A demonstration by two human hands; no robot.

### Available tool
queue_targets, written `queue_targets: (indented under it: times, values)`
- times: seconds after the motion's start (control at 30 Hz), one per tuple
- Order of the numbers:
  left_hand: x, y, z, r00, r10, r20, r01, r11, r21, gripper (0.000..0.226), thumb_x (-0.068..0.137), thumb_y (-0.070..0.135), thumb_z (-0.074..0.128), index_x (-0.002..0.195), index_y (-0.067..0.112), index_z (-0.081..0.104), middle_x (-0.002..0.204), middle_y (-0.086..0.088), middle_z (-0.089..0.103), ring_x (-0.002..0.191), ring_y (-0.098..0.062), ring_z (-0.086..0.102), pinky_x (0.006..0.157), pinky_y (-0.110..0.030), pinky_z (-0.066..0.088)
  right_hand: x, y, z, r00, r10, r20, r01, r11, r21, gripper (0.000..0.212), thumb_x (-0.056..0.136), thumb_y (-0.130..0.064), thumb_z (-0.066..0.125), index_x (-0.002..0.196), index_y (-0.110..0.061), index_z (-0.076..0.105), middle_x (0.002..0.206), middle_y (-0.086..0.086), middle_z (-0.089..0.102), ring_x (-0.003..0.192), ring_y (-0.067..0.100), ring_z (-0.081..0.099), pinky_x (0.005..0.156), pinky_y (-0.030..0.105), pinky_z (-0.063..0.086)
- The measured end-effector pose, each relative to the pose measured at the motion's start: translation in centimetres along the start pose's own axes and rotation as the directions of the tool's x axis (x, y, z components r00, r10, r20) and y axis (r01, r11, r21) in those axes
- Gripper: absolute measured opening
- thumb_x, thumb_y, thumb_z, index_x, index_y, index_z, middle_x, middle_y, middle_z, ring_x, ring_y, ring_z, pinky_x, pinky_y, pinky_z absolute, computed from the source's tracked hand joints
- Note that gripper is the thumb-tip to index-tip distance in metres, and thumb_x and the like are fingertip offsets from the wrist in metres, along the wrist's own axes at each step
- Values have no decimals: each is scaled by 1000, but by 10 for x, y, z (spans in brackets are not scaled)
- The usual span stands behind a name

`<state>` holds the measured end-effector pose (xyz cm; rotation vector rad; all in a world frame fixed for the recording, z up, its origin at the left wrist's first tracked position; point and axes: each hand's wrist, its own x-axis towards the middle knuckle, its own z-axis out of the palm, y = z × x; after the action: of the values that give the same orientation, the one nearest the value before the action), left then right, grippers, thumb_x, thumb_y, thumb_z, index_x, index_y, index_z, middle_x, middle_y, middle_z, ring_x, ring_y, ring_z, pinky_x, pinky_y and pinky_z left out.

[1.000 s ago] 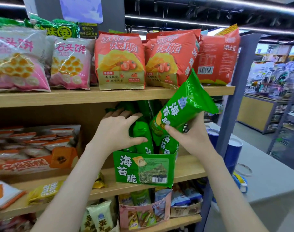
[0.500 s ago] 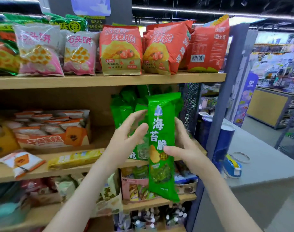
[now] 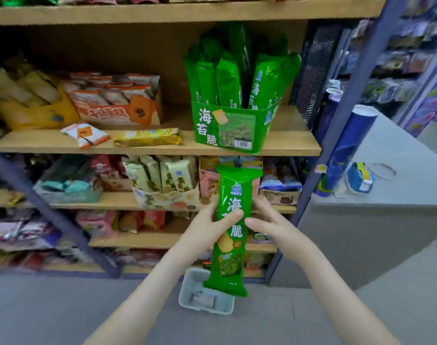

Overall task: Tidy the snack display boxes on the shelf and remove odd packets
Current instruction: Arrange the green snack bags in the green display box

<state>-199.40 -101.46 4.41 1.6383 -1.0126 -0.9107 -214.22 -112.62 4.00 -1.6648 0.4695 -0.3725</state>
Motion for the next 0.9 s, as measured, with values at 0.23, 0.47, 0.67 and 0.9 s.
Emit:
queue_targets:
  times: [0.23,0.47,0.67,0.9]
  values:
    - [-20,-17,1,995,-84,54,51,896,441,50,84,57,64,125,37,45,103,21,61,93,-2,60,72,-9,44,0,3,6,943,-35,-331,86,986,140,19,93,-32,58,102,-21,70,109,-6,69,105,13,62,90,35,47]
    - [-29,-37,-7,987,-94,128,19,867,497,59,82,58,66,132,32,48,101,19,65,83,6,60,65,-13,47,10,4,13,946,22,-323,-76,985,-157,24,95,-9,57,75,-21,63,79,-3,64,78,14,58,76,35,46]
    - [-23,-46,-13,981,-99,164,10,883,470,60,84,59,64,134,32,46,106,15,65,89,0,62,71,-15,49,17,11,22,879,69,-471,-129,987,-96,27,96,-13,54,73,-23,62,77,0,64,79,20,57,77,37,45]
    - [-6,-32,-26,934,-80,-349,61,996,-66,34,91,45,60,120,29,48,104,15,58,103,-12,58,82,-26,41,12,8,26,985,96,-143,-97,995,-4,54,85,-44,67,132,-27,45,123,-6,58,109,5,59,93,31,52]
